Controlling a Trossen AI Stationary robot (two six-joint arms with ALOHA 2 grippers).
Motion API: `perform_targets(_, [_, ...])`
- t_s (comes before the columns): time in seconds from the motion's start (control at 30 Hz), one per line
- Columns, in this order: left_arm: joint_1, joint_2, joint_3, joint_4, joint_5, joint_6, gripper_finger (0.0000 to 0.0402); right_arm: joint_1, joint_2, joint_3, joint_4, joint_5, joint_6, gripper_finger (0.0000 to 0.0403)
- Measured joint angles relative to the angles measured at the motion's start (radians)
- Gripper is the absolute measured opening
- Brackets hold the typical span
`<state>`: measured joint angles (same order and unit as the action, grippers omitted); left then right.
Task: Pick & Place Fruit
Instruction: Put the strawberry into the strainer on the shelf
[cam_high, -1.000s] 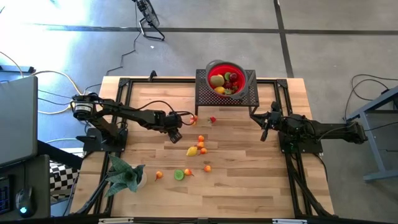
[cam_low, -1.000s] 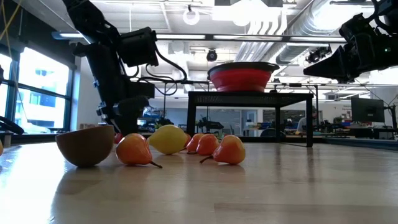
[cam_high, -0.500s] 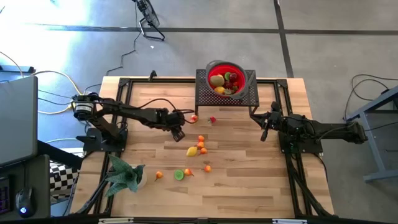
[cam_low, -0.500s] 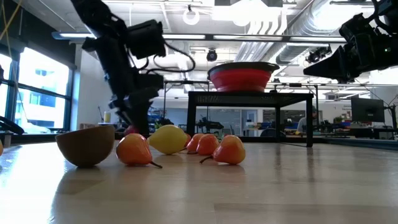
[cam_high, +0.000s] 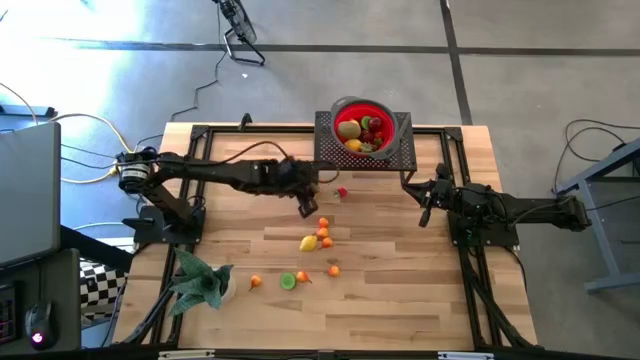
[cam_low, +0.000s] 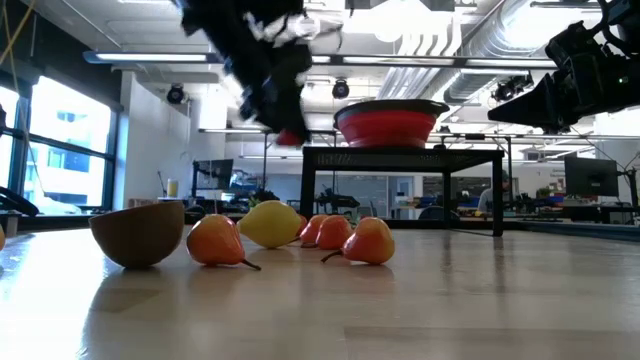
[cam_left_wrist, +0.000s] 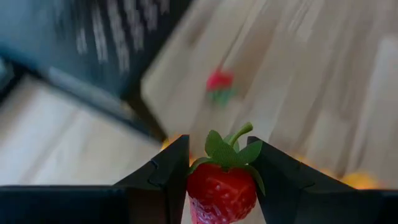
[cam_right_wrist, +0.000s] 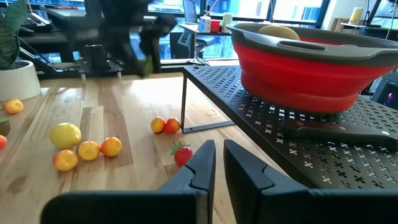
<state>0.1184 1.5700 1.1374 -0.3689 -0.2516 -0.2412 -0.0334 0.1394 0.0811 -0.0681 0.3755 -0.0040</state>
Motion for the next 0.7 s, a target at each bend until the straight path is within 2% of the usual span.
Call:
perform_targets(0.4, [0.0, -0.002, 0.291, 0.032, -0.005, 0.187, 0.0148, 0.0, 0.0, 0.0, 0.0, 0.0, 0.0, 0.0026])
perform_targets(0.7, [0.013, -0.002, 0.337, 0.158, -0.003, 0.262, 0.0148, 0.0, 0.0, 0.0, 0.0, 0.0, 0.0, 0.0026])
